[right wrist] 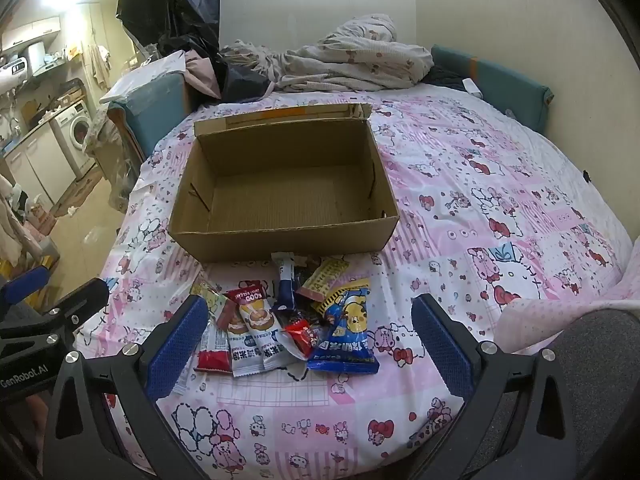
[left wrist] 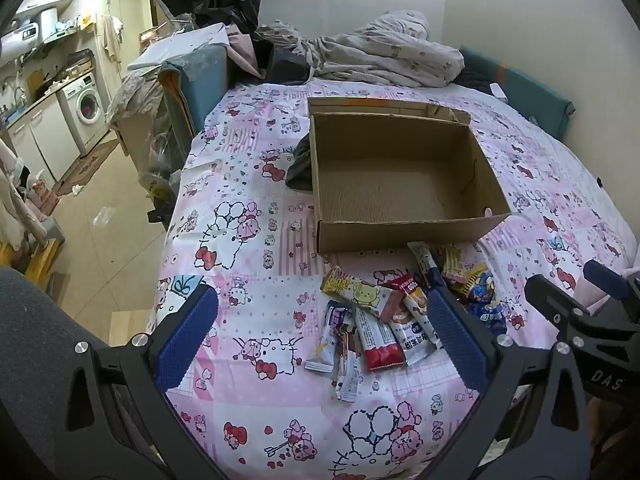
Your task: Organize snacks
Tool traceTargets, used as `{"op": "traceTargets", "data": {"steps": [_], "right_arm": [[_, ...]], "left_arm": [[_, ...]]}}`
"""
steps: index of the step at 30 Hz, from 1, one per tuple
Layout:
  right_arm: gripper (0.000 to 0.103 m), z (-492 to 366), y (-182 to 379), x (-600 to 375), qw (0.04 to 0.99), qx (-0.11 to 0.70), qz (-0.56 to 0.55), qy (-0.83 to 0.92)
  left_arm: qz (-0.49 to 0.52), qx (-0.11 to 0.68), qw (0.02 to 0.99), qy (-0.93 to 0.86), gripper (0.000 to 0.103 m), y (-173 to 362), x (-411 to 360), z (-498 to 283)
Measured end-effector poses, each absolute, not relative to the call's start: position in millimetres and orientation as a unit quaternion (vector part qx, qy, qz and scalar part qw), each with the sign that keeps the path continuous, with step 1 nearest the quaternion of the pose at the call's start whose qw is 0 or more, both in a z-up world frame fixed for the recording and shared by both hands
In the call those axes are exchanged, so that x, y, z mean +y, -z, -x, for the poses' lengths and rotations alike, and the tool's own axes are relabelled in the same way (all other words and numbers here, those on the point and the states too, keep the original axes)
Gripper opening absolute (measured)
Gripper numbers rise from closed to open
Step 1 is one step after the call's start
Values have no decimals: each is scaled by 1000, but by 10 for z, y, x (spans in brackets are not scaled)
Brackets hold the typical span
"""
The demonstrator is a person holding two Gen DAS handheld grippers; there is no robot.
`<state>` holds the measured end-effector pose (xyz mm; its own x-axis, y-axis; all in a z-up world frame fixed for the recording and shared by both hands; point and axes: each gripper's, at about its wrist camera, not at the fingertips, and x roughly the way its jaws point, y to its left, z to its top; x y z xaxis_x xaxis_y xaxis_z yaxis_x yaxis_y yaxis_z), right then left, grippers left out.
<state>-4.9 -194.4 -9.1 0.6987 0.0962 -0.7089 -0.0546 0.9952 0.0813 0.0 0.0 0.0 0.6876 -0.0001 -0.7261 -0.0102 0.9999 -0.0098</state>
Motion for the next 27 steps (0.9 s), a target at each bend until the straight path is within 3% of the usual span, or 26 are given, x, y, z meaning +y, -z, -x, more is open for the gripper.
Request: {"op": "traceTargets", "data": {"steps": [27], "right_arm": [[103,-35,102,-2033,912,404,-60,-42]], "left_arm": [[8,405,914,0,103,-17,10,-52]]}}
